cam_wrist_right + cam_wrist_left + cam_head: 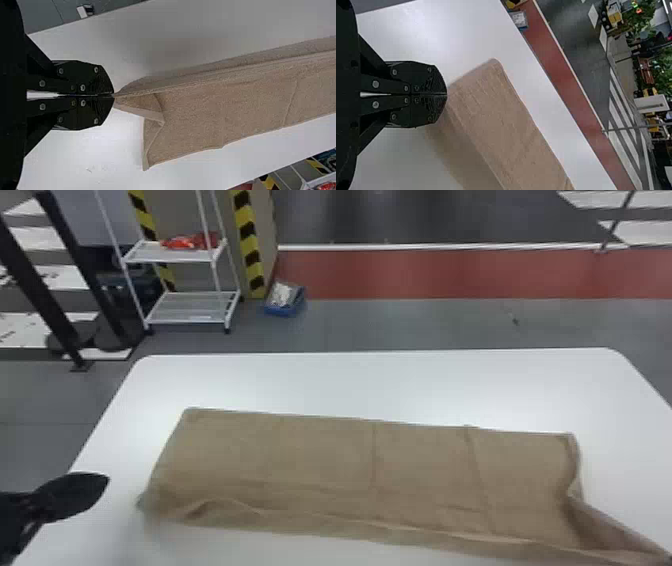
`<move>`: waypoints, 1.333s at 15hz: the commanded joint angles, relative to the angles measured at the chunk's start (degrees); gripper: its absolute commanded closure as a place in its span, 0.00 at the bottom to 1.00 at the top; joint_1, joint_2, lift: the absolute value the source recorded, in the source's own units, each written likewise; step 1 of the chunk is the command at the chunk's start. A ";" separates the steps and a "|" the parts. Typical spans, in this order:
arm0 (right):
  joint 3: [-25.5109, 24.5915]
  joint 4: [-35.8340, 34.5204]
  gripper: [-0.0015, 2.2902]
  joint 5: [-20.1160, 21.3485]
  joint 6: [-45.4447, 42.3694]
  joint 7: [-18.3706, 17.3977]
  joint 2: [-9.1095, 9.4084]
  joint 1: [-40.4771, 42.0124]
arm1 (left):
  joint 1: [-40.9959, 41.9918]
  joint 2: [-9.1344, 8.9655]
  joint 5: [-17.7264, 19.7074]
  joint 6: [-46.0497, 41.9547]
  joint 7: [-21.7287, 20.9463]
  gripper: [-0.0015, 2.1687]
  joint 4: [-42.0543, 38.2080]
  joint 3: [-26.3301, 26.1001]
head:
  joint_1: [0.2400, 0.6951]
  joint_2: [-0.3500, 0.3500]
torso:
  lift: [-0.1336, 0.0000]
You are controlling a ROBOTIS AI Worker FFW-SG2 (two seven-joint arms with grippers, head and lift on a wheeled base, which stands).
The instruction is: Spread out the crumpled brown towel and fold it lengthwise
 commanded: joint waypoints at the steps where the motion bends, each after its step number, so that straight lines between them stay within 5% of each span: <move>1: 0.68 0.00 0.48 1.11 0.63 0.02 -0.20 -0.34 | -0.12 -0.04 0.02 -0.02 -0.03 0.62 0.11 -0.19 | 1.00 0.56 | 0.07; 4: 0.68 0.00 0.39 1.46 1.86 0.02 -0.28 -0.51 | -0.12 -0.13 0.02 -0.02 -0.03 0.62 0.03 -0.28 | 1.00 0.55 | 0.07; 8: 0.85 0.00 0.39 2.43 3.62 0.28 -0.55 -0.60 | -0.03 -0.22 -0.15 -0.02 -0.03 0.62 0.20 -0.45 | 1.00 0.53 | 0.07; 11: 0.85 0.00 0.04 3.92 3.97 3.62 -0.55 -0.25 | -0.12 -0.04 -0.07 -0.02 0.15 0.62 0.47 -0.36 | 1.00 0.52 | 0.07; 19: -1.78 -0.79 0.03 4.10 5.38 3.90 -1.16 -1.57 | -0.83 -0.13 0.02 -0.90 -0.29 0.62 1.78 -2.56 | 1.00 0.47 | 0.07; 20: -1.78 -0.79 0.04 4.19 5.55 3.90 -1.16 -1.92 | -0.74 -0.48 0.81 -0.90 -0.99 0.51 1.78 -3.00 | 1.00 0.45 | 0.07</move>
